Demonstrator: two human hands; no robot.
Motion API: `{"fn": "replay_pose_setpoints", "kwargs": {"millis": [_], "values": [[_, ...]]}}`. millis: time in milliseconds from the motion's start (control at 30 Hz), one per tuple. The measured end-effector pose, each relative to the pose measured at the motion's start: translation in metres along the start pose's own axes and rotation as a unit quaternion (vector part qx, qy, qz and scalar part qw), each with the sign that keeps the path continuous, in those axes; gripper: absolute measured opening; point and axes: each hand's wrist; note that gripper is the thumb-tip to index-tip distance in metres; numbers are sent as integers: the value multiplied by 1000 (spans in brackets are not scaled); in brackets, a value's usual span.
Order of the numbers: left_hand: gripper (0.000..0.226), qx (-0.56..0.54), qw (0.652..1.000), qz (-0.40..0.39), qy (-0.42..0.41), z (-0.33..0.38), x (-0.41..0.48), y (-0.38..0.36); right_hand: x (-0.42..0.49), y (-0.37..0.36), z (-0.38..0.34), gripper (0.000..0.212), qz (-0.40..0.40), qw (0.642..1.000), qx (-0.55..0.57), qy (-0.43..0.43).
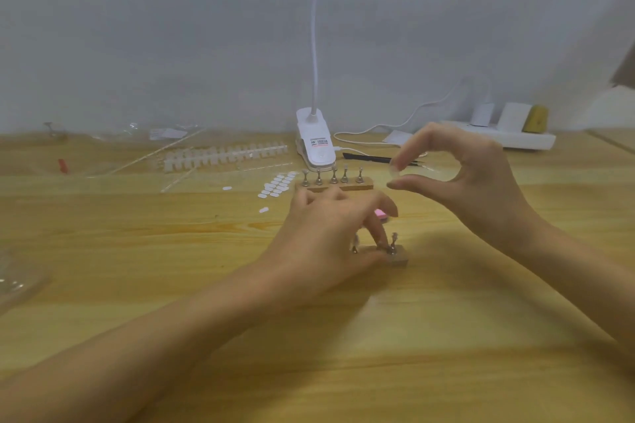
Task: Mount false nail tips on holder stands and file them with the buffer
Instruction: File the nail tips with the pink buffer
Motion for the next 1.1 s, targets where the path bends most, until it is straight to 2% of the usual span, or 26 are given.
{"fn": "replay_pose_setpoints", "kwargs": {"millis": [233,367,467,600,767,1100], "values": [[39,-8,998,49,40,0,-3,-4,-3,-5,3,19,-25,999,33,-16],[41,-8,996,63,57,-2,-4,-5,-4,-7,1,21,-135,979,130,-80],[43,-18,995,67,74,-4,-3,-4,-9,-12,3,21,-186,968,110,-124],[45,-19,993,71,87,-8,-2,-1,-18,-23,-3,21,-158,959,142,-186],[45,-36,992,71,96,-10,-2,-1,-20,-31,-7,18,-116,960,148,-208],[63,-71,991,56,96,-12,-2,0,-20,-31,-12,20,-130,953,135,-238]]}}
Point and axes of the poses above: each hand's wrist, its own x-axis towards the middle knuckle, its own y-axis out of the back of the hand, z = x × y, and after that the axes turned 2 degrees about z, right-handed
